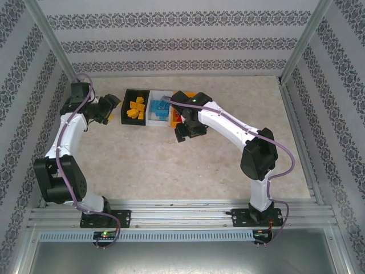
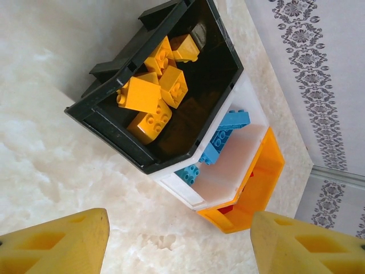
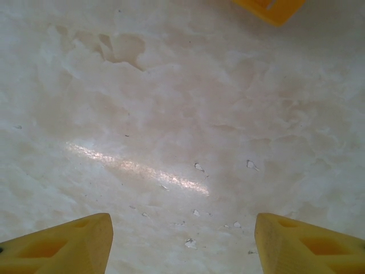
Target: Sort the legos into containers by color
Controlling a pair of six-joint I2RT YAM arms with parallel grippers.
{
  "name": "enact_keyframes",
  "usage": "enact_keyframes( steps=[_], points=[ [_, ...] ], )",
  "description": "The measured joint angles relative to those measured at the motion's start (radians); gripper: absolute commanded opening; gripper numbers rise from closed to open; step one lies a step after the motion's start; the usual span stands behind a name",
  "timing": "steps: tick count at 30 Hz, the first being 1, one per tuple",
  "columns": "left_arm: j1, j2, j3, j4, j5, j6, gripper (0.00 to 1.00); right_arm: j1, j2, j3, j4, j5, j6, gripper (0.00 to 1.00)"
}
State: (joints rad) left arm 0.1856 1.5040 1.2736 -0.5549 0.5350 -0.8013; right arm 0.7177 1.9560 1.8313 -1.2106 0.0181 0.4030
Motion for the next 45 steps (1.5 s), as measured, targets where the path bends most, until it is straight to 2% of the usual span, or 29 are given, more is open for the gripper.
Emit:
enact_keyframes(
  steps=[10, 16, 18, 20, 21, 22, 23, 27, 32, 37, 45],
  points=[
    [-0.001, -0.103, -0.009, -0.077, -0.098, 0.13, 0.7, -0.033, -0.007, 0.038, 0.02, 0.03, -0.018, 0.72],
    [-0.001, -0.207, -0.075, -0.082, -0.177, 0.18, 0.86, -0.106, -0.114, -0.022, 0.142, 0.045, -0.017, 0.76],
    [-0.001, -0.259, -0.111, -0.064, -0.207, 0.195, 1.0, -0.146, -0.193, -0.095, 0.224, 0.036, -0.016, 0.79],
    [-0.001, -0.313, -0.151, -0.029, -0.237, 0.197, 1.0, -0.187, -0.28, -0.191, 0.317, 0.018, -0.018, 0.82],
    [-0.001, -0.345, -0.176, -0.003, -0.255, 0.2, 1.0, -0.208, -0.333, -0.256, 0.384, 0.012, -0.018, 0.86],
    [-0.001, -0.368, -0.196, 0.016, -0.267, 0.2, 1.0, -0.227, -0.381, -0.319, 0.444, 0.008, -0.02, 0.95],
    [-0.001, -0.396, -0.221, 0.041, -0.284, 0.2, 1.0, -0.243, -0.429, -0.386, 0.509, 0.005, -0.032, 0.98],
    [-0.001, -0.457, -0.301, 0.117, -0.335, 0.2, 1.0, -0.257, -0.648, -0.719, 0.856, 0.019, -0.126, 0.98],
    [-0.001, -0.473, -0.387, 0.187, -0.379, 0.192, 1.0, -0.264, -0.817, -1.061, 1.247, 0.023, -0.31, 0.98],
    [-0.001, -0.504, -0.475, 0.233, -0.44, 0.196, 1.0, -0.361, -0.835, -1.153, 1.346, 0.047, -0.393, 0.98],
    [-0.002, -0.541, -0.599, 0.301, -0.465, 0.315, 1.0, -0.676, -0.792, -1.216, 1.42, 0.033, -0.357, 0.98]
  ],
)
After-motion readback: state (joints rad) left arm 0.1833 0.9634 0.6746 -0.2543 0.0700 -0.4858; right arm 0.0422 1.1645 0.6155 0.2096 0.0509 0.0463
